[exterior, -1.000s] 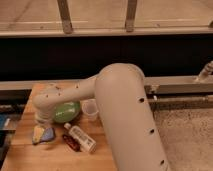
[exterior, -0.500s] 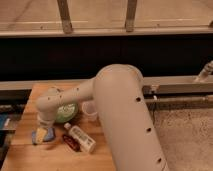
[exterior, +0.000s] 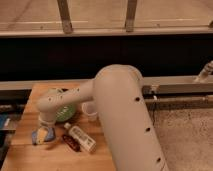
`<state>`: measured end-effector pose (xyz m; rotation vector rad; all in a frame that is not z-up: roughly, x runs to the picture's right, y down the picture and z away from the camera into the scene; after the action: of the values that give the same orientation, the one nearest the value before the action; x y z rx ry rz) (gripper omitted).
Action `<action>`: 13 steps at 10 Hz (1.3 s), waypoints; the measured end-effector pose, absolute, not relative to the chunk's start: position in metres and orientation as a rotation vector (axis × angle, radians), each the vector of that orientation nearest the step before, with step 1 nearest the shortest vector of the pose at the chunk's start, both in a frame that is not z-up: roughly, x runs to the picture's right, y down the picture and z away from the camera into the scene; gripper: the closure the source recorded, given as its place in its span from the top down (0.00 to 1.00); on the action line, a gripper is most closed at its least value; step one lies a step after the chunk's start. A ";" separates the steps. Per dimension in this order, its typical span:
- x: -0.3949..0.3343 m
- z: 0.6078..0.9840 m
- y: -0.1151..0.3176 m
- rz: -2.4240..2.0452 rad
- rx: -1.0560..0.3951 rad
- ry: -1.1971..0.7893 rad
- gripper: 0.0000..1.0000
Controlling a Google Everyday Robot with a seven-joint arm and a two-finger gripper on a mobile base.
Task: Wipe the white sponge on the table
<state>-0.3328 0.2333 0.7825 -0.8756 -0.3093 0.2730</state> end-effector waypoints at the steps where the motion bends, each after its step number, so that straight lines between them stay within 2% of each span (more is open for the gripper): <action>1: -0.333 0.781 0.233 0.273 -0.871 -0.311 0.80; 6: -0.348 0.754 0.221 0.223 -0.830 -0.318 0.80; 13: -0.328 0.774 0.236 0.300 -0.856 -0.368 0.80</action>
<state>-0.3283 0.2358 0.7736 -0.8559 -0.3684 0.2995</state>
